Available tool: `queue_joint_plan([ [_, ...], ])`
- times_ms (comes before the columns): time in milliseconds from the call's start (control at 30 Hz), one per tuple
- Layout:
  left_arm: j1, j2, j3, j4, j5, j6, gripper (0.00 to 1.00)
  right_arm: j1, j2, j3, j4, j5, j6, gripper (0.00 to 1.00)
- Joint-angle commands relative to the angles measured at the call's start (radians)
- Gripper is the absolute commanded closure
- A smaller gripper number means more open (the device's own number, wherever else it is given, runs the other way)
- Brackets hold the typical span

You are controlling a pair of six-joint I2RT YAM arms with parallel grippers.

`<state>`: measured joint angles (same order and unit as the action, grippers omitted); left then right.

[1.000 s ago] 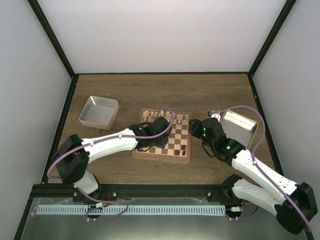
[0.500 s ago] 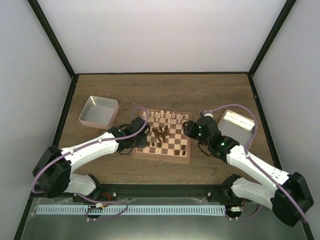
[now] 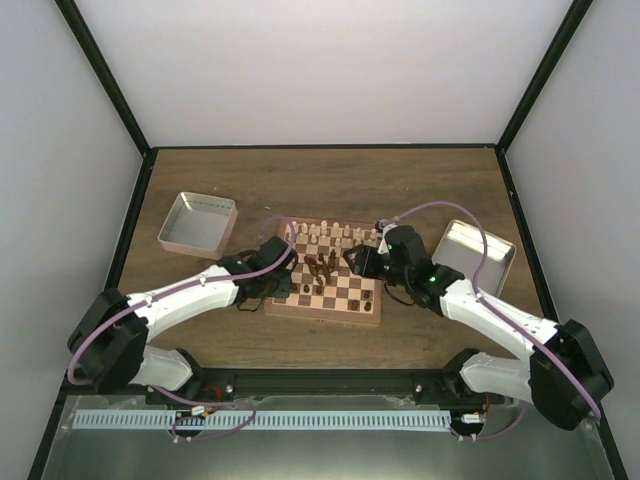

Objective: Set up the chess pieces on the board
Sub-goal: Pick up the chess piece from the chessboard.

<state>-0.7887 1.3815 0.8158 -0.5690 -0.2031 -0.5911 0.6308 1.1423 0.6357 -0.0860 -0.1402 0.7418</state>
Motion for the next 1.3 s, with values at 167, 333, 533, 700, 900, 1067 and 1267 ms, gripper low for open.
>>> queue_joint_plan([
  [167,0.011,0.045,-0.017,0.052,0.009,0.018,0.82,-0.006,0.051,0.065,0.078,-0.181,-0.065,0.46],
  [333,0.014,0.056,-0.012,0.061,0.003,0.021,0.83,-0.006,0.083,0.071,0.097,-0.244,-0.070,0.46],
  [533,0.013,0.059,-0.014,0.065,0.003,0.028,0.88,-0.006,0.123,0.085,0.117,-0.305,-0.066,0.47],
  [700,0.012,0.018,-0.023,0.060,-0.020,0.025,0.94,-0.005,0.175,0.112,0.137,-0.382,-0.072,0.47],
  [900,0.013,-0.048,-0.028,0.052,-0.050,0.017,0.96,0.002,0.233,0.142,0.164,-0.443,-0.064,0.47],
  [1067,0.013,-0.112,-0.037,0.074,-0.012,0.044,0.96,0.018,0.293,0.173,0.188,-0.518,-0.049,0.48],
  [1267,0.013,-0.195,-0.040,0.100,0.027,0.079,0.96,0.049,0.376,0.241,0.189,-0.569,-0.040,0.48],
])
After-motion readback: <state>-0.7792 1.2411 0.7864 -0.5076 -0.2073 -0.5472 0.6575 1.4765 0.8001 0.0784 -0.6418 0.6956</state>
